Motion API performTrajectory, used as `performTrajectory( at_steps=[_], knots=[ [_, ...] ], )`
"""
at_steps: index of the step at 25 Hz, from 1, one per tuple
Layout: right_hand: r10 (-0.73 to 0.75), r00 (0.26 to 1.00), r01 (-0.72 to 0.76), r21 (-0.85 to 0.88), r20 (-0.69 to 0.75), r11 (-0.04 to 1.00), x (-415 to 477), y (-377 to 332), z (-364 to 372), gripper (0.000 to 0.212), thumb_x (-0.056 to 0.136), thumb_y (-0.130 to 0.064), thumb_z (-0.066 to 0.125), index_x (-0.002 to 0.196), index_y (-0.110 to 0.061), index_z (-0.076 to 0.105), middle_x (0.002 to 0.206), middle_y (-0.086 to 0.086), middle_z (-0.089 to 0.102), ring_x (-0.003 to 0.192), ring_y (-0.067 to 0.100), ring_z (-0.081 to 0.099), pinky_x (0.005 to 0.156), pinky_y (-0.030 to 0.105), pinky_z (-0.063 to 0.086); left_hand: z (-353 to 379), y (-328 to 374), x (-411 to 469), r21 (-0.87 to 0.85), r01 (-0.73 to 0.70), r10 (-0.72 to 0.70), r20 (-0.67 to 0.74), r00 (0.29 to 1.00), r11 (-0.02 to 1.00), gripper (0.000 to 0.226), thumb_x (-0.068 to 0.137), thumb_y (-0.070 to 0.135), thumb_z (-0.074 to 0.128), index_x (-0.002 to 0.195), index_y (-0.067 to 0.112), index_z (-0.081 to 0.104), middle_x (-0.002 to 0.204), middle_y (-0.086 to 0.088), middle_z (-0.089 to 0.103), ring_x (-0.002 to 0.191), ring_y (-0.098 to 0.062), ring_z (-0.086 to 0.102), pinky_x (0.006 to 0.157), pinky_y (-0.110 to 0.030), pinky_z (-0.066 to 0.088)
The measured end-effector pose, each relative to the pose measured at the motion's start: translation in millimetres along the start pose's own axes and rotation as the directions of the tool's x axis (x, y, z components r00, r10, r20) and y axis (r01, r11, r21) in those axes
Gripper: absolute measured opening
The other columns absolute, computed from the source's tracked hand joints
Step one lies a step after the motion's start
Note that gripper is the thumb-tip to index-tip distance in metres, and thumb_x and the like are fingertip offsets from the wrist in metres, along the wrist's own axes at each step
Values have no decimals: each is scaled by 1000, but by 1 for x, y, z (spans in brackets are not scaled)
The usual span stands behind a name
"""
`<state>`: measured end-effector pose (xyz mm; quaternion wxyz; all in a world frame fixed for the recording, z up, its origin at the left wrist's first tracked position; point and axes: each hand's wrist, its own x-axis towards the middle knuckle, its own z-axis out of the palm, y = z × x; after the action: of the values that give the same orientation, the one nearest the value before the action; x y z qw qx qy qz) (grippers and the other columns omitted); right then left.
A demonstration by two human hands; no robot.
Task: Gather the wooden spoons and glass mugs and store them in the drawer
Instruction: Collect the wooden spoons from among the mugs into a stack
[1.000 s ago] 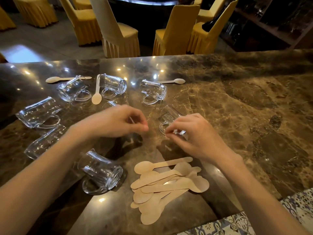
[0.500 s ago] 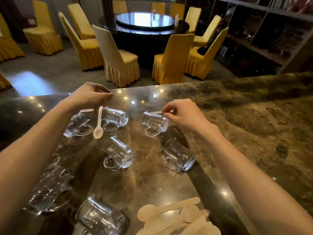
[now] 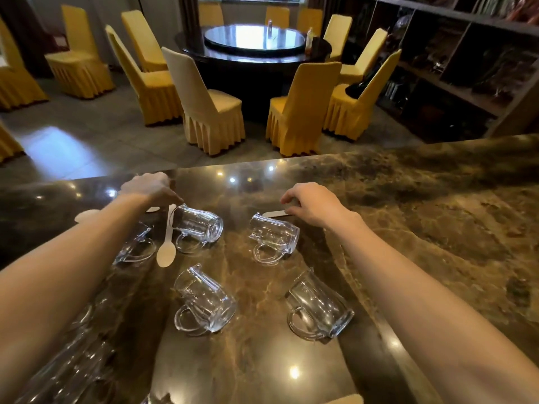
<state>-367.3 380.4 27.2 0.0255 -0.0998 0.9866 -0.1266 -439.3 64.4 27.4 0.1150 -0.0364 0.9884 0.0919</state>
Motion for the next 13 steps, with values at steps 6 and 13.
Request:
performTrajectory(
  at_steps=[6, 13],
  knots=[
    [-51, 998, 47, -118, -27, 992, 13, 15, 16, 30, 86, -30, 63, 116, -27, 63, 119, -2, 62, 114, 21, 48, 97, 40, 38, 1, 9, -3, 93, 19, -18, -9, 1000, 995, 26, 79, 38, 70, 88, 16, 58, 90, -8, 57, 86, -28, 53, 72, -35, 45],
    [-98, 994, 91, -122, -49, 988, 14, 21, 28, 25, 89, -31, 59, 112, -29, 65, 113, -4, 65, 105, 20, 52, 93, 37, 37, -1, 11, -4, 85, 4, 0, -41, 999, 996, 23, 76, 33, 70, 82, 15, 57, 86, -8, 58, 81, -28, 53, 67, -32, 42]
  ],
)
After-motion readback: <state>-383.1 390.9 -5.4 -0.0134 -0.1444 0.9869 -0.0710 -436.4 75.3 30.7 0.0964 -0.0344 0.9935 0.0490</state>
